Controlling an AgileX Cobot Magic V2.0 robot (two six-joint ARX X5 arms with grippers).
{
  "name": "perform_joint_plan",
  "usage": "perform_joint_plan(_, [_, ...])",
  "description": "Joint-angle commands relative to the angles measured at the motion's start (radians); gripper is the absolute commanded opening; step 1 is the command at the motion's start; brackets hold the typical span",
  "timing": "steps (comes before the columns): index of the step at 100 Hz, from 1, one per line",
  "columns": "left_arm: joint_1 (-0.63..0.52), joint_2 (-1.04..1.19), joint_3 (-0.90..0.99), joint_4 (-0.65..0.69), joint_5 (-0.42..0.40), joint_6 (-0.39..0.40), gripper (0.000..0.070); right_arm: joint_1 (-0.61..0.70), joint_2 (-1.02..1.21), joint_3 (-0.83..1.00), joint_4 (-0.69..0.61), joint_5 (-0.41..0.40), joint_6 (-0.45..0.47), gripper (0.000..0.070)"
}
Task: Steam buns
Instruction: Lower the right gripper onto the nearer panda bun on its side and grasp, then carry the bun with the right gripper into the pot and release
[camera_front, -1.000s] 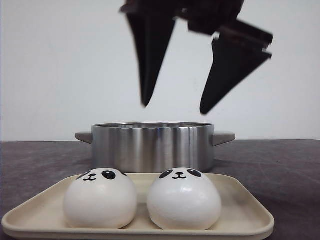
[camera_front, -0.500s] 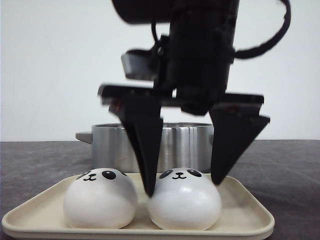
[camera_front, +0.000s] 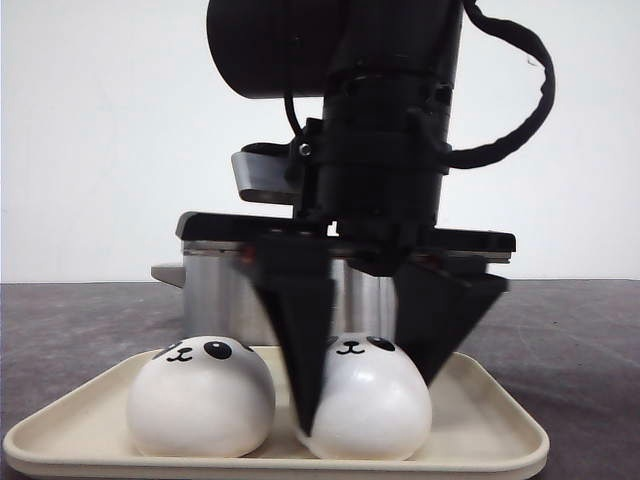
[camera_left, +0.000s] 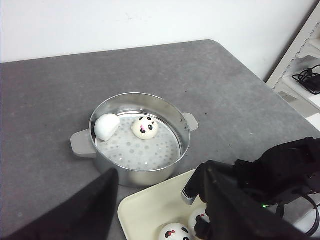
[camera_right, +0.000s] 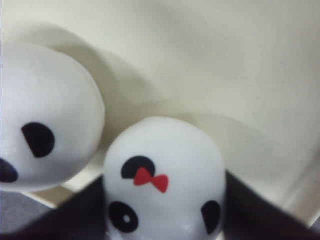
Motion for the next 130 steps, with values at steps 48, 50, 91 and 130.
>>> perform_joint_plan(48, [-0.007, 0.009, 0.019, 0.042, -0.005, 0.01, 0.0307, -0.009, -0.208, 0.241, -0.045, 0.166, -0.064, 0.0008])
perform_joint_plan(50, [-0.007, 0.009, 0.019, 0.047, -0.005, 0.01, 0.0307, -0.013, -0.21, 0.257, -0.045, 0.166, -0.074, 0.0008])
perform_joint_plan(91, [-0.007, 0.038, 0.019, 0.116, -0.004, 0.018, 0.0307, -0.218, -0.134, 0.401, -0.023, 0.135, -0.236, 0.0008])
perform_joint_plan(130, [-0.007, 0.056, 0.019, 0.116, -0.004, 0.018, 0.0307, -0.332, 0.094, 0.401, 0.088, 0.031, -0.297, 0.0008])
